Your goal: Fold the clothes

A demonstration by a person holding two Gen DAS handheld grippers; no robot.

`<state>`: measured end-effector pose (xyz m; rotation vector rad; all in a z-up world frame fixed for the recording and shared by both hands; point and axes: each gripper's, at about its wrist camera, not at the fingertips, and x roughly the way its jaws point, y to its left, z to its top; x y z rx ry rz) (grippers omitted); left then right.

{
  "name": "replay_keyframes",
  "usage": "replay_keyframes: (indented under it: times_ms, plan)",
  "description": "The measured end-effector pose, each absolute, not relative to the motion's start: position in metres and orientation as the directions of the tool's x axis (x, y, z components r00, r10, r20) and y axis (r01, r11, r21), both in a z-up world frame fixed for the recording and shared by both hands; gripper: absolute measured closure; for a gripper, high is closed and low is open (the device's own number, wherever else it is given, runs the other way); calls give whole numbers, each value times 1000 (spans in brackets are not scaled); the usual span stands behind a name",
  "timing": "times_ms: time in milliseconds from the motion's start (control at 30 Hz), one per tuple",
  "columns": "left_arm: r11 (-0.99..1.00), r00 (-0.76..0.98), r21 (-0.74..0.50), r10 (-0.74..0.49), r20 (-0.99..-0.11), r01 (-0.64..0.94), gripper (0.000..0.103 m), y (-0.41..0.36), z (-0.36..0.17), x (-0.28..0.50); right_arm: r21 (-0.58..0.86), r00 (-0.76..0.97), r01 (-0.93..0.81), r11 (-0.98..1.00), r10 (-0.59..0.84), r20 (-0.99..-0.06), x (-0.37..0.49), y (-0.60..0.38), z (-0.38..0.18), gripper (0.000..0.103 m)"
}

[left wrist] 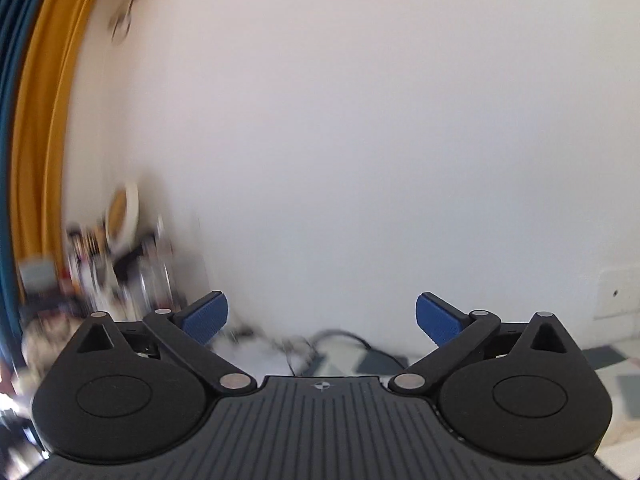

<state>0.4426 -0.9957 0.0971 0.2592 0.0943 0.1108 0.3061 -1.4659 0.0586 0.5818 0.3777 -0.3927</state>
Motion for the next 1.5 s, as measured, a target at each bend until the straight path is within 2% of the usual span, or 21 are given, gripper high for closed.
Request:
replay_keyframes:
  times_ms: [67, 100, 167, 233, 367, 533, 633, 733, 833, 933, 1000, 1167, 1300, 1500]
  plan:
    - [884, 982, 466, 115, -148, -34, 1, -1003, 85, 448, 392, 853, 465, 794, -283, -439, 294, -1457, 68, 2]
    - [851, 973, 524, 110, -205, 14, 1, -1002, 78, 450, 350, 846, 470, 810, -302, -439, 289, -1452, 71, 2]
    - [854, 924, 503, 76, -376, 134, 1, -991, 64, 454, 234, 829, 469, 852, -334, -448, 284, -1442, 73, 2]
    - [882, 868, 420, 23, -496, 217, 1, -978, 52, 451, 107, 818, 440, 892, -349, -457, 283, -1431, 73, 2]
    - [863, 818, 389, -48, -574, 324, 1, -978, 30, 446, -102, 805, 326, 940, -333, -491, 290, -1413, 64, 2]
    - [780, 765, 425, -103, -636, 459, 1, -995, 1, 432, -278, 777, 170, 945, -302, -553, 314, -1402, 29, 2]
    - [725, 754, 481, -82, -651, 494, 1, -1010, -20, 430, -326, 760, 112, 939, -293, -581, 333, -1404, 2, 3]
    - [701, 759, 514, -60, -649, 494, 1, -1024, -32, 434, -264, 769, 130, 956, -265, -581, 352, -1416, -7, 8]
    - [715, 745, 505, -33, -666, 483, 1, -1036, -37, 446, -213, 750, 130, 968, -236, -618, 374, -1436, -16, 22]
    - [732, 735, 506, 11, -678, 455, 1, -1042, -41, 460, -164, 724, 128, 978, -205, -658, 396, -1457, -25, 47]
    - [767, 723, 472, 16, -691, 434, 1, -1040, -37, 465, -131, 707, 127, 983, -183, -684, 411, -1471, -31, 75]
    - [814, 715, 427, 21, -698, 393, 1, -1025, -23, 472, -8, 698, 149, 989, -111, -707, 413, -1498, -36, 81]
    - [750, 729, 523, 81, -680, 405, 1, -1017, -33, 476, 14, 696, 153, 988, -98, -711, 410, -1503, -39, 81]
    - [639, 768, 633, 100, -632, 438, 1, -1013, -45, 485, 35, 683, 201, 979, -114, -721, 413, -1504, -45, 81]
